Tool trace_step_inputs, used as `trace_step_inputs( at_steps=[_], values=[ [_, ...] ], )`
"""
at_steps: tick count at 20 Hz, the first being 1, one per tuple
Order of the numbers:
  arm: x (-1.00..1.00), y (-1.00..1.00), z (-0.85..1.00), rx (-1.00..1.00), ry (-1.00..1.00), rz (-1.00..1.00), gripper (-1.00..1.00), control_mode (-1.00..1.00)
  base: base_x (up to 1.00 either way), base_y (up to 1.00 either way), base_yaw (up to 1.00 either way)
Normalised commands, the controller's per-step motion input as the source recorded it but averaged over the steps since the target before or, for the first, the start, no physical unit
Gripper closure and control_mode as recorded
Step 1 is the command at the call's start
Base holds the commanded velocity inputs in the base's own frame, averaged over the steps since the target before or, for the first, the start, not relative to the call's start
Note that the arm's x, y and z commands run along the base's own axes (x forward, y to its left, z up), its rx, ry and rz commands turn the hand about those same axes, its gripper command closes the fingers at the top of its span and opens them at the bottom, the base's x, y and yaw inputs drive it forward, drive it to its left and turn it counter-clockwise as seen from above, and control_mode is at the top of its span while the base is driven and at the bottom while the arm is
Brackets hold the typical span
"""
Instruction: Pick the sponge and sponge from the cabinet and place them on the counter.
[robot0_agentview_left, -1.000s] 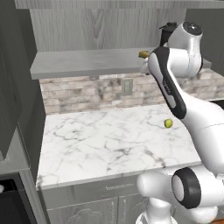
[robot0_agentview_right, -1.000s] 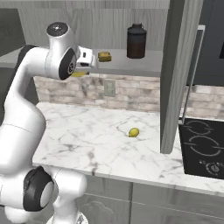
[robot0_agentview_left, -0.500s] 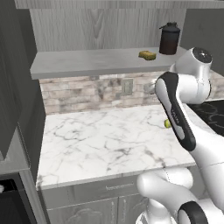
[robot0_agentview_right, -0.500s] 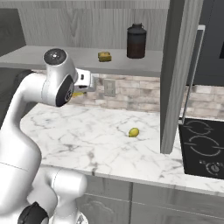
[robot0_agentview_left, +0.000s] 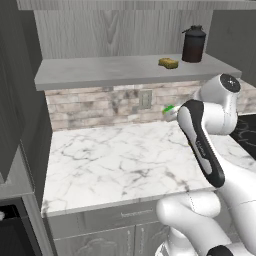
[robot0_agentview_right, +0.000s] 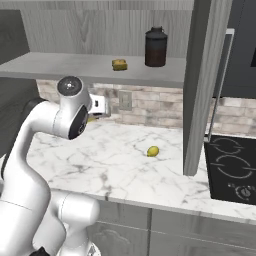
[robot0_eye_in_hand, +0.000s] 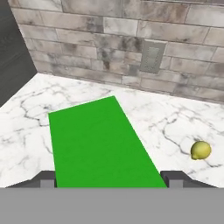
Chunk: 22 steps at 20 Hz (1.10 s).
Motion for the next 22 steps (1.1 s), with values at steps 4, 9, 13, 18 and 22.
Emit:
trace_step_inputs(
  at_steps=[4,9,13,18,22],
  values=[
    [0.02,0.0,-0.2,0.0,0.0,0.05,1.0,-1.0,0.0,0.0,0.0],
    [0.04,0.0,-0.24,-0.01,0.0,0.08,1.0,-1.0,0.0,0.0,0.0],
    [0.01,0.01,-0.38,0.0,0.0,0.09,1.0,-1.0,0.0,0.0,0.0],
    [0.01,0.07,-0.51,-0.03,0.0,0.09,1.0,-1.0,0.0,0.0,0.0],
    [0.22,0.15,-0.52,-0.04,0.01,0.06,1.0,-1.0,0.0,0.0,0.0]
  ],
)
